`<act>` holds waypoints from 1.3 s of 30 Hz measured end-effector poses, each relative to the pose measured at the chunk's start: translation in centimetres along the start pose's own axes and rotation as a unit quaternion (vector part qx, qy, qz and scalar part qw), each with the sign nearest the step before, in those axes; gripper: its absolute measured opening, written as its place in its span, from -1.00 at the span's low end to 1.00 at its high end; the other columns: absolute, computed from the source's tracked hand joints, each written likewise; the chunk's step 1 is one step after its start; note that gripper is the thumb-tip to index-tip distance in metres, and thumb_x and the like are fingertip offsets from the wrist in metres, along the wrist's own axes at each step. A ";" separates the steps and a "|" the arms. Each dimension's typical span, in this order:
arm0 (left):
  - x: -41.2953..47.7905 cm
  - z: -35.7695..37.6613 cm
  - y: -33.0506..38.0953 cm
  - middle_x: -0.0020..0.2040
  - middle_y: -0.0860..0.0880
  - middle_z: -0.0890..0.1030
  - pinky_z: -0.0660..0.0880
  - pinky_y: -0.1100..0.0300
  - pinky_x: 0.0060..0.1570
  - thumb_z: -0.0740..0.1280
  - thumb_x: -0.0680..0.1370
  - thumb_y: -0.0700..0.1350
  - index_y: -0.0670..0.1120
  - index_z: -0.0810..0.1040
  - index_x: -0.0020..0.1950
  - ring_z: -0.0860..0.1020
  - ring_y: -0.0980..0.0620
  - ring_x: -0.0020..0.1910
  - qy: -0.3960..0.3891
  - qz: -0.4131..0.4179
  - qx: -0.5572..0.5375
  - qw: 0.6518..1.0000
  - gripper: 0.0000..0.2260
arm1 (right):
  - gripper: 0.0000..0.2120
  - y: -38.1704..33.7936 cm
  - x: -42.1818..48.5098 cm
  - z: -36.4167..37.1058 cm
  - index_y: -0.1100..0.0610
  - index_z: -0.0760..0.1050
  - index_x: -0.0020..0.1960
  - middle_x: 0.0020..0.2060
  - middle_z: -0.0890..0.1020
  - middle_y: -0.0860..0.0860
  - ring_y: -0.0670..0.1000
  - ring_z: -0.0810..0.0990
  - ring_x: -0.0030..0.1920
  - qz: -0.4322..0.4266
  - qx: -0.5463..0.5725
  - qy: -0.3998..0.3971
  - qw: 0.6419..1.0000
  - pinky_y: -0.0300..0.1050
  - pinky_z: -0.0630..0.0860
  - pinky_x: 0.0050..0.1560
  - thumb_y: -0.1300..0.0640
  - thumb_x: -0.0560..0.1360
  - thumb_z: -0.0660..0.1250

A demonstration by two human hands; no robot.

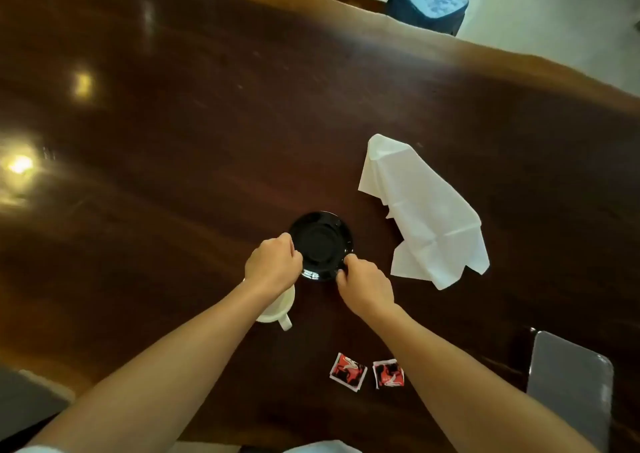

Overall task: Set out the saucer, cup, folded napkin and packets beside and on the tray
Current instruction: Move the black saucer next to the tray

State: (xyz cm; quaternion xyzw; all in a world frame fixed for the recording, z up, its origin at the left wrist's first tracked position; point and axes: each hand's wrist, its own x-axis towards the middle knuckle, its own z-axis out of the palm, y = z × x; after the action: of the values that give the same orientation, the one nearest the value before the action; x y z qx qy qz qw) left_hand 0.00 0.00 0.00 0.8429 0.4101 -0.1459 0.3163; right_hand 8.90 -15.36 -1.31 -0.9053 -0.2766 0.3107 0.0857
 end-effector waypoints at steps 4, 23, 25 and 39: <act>2.5 0.0 -0.3 -0.11 -0.05 0.60 0.50 0.04 -0.18 0.24 0.59 -0.08 -0.07 0.51 0.00 0.57 -0.09 -0.13 -0.006 -0.014 0.031 0.999 -0.91 | -0.72 0.1 1.7 0.4 0.12 0.36 0.30 -0.07 0.63 0.06 0.11 0.63 -0.12 0.054 0.014 0.027 0.998 0.08 0.61 -0.15 0.03 0.64 0.19; 5.9 2.3 -0.9 0.08 -0.18 0.60 0.44 0.03 -0.13 0.30 0.62 -0.14 -0.14 0.43 0.22 0.58 -0.20 0.04 -0.035 -0.058 -0.010 0.998 -0.81 | -0.58 1.3 4.6 2.8 0.11 0.20 0.44 -0.07 0.64 0.12 0.12 0.65 -0.12 0.170 0.166 -0.004 0.971 0.14 0.64 -0.06 0.13 0.64 0.23; 5.5 2.2 -0.5 0.09 -0.18 0.60 0.44 0.05 -0.12 0.30 0.62 -0.14 -0.14 0.44 0.21 0.57 -0.18 0.04 -0.034 -0.059 -0.015 0.998 -0.81 | -0.60 1.6 4.2 2.8 0.10 0.23 0.42 -0.07 0.65 0.12 0.11 0.66 -0.12 0.169 0.176 -0.001 0.970 0.15 0.64 -0.06 0.14 0.63 0.24; -2.8 3.0 5.4 0.06 -0.18 0.60 0.46 0.02 -0.11 0.31 0.62 -0.15 -0.15 0.43 0.17 0.58 -0.17 0.03 -0.027 0.007 -0.009 1.000 -0.84 | -0.71 6.7 -4.2 0.2 0.07 0.31 0.32 -0.08 0.62 0.06 0.10 0.65 -0.10 0.169 0.233 0.057 0.956 0.17 0.66 -0.03 0.17 0.63 0.25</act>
State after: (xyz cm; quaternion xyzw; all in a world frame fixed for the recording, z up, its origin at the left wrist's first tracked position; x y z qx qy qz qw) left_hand 2.55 -6.10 1.39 0.8389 0.3963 -0.1629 0.3355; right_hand 9.01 -23.25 -1.55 -0.9099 -0.0344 0.3245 0.2559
